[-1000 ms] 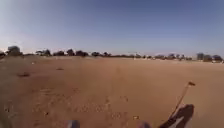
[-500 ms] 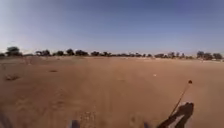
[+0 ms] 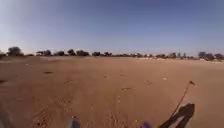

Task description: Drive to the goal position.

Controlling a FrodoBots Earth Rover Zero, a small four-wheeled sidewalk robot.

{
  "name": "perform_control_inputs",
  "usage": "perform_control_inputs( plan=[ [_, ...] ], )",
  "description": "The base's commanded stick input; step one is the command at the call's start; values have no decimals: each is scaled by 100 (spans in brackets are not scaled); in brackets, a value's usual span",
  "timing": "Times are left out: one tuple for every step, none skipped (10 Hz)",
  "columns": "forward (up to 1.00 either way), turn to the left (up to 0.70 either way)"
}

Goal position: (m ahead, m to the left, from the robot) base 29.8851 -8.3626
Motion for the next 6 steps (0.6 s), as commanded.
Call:
perform_control_inputs(
  plan=[
    [100, 0],
    [100, 0],
    [100, 0],
    [100, 0],
    [100, 0],
    [100, 0]
  ],
)
